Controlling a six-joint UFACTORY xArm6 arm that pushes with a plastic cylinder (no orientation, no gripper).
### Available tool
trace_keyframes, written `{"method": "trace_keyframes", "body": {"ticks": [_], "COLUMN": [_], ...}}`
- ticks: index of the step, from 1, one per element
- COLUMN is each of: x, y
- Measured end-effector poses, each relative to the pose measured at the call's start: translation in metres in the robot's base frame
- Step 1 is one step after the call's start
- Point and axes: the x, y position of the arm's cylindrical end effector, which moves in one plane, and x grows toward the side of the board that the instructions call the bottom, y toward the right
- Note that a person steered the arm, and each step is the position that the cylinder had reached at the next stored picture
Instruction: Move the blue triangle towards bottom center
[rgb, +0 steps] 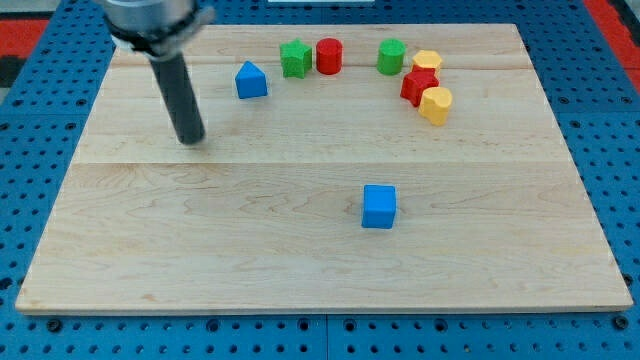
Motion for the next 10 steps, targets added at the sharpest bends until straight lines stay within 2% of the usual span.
{"method": "trace_keyframes", "body": {"ticks": [1, 2, 4, 6, 7, 9, 10], "x": [-0.072, -0.111, -0.091, -0.028, -0.016, -0.011, 0.015], "y": [-0.016, 0.004, 0.102, 0.132, 0.132, 0.083, 0.101]}}
